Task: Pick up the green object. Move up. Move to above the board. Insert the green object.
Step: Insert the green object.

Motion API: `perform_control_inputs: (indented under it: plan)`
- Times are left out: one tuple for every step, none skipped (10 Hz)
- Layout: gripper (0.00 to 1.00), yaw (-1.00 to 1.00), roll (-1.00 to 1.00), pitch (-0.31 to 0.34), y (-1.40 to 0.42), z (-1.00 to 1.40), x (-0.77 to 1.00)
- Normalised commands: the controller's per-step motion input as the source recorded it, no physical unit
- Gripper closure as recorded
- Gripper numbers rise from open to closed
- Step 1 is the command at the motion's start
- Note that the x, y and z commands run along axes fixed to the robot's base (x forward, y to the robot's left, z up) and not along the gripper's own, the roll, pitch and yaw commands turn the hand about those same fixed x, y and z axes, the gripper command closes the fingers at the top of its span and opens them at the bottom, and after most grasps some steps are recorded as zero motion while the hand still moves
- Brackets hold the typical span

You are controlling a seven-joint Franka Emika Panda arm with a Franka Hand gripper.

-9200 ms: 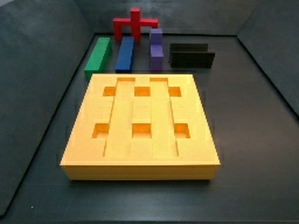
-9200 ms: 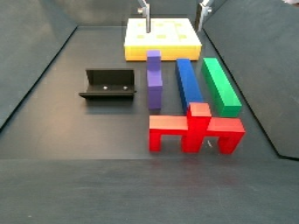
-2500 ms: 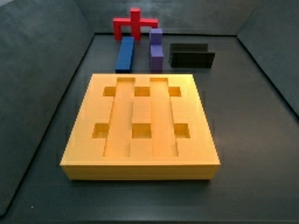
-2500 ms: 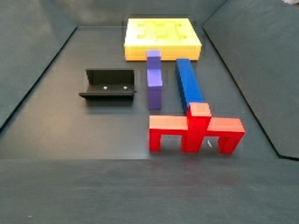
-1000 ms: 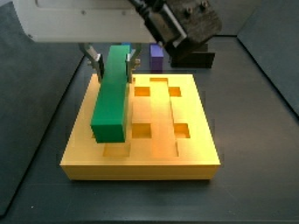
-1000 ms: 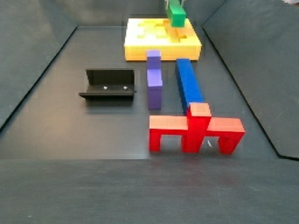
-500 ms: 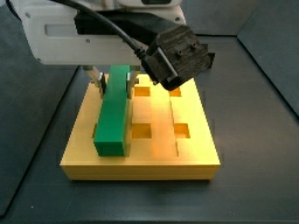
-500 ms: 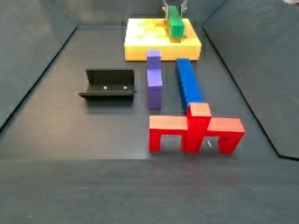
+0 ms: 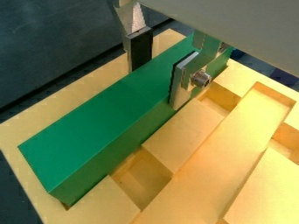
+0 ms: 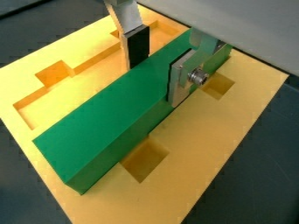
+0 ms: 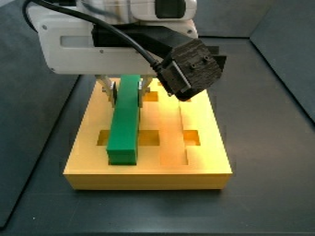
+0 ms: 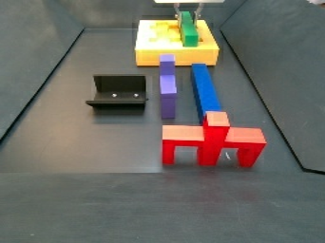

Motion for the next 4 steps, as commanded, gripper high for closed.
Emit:
perform_control_inputs:
  plan:
    - [1.00, 0.00, 0.07, -0.011, 0.11, -0.37, 0.17]
    - [1.00, 0.00, 0.08, -0.013, 0.00, -0.36, 0.10]
    - [1.00, 0.00, 0.00, -0.023, 0.00, 0.00, 0.00]
    - [1.00, 0.00, 0.00, 0.000, 0.00, 0.00, 0.00]
